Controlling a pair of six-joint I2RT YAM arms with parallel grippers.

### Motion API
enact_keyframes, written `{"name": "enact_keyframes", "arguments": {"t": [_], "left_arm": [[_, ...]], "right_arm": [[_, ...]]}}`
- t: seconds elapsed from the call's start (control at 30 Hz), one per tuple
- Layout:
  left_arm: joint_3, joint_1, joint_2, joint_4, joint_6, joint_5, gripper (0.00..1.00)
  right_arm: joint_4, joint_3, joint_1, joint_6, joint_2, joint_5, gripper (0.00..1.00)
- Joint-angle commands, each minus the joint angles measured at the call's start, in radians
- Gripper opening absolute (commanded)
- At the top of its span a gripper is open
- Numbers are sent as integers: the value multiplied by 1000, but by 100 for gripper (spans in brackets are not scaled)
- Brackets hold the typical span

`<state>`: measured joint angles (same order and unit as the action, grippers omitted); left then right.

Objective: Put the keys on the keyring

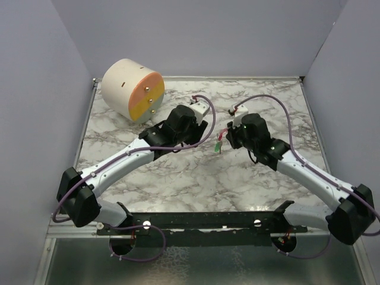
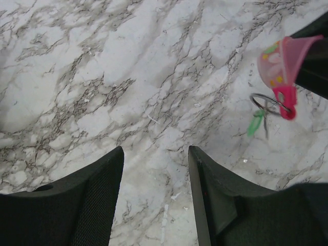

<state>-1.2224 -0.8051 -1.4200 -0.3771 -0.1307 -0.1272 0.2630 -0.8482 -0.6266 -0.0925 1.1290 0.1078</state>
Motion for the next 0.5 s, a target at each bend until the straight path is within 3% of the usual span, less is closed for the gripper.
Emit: {"name": "enact_keyframes", "arguments": {"t": [0.0,0.3,0.47], "left_arm": [[83,1,124,136,-35,-68,55],[161,5,222,154,-37,-108,56],[184,4,227,164,-45,-103,56]], "right_arm": [[172,-145,1,20,147,157,1],[262,-240,3,56,192,144,1],[454,-353,2,63,297,117,1]]}}
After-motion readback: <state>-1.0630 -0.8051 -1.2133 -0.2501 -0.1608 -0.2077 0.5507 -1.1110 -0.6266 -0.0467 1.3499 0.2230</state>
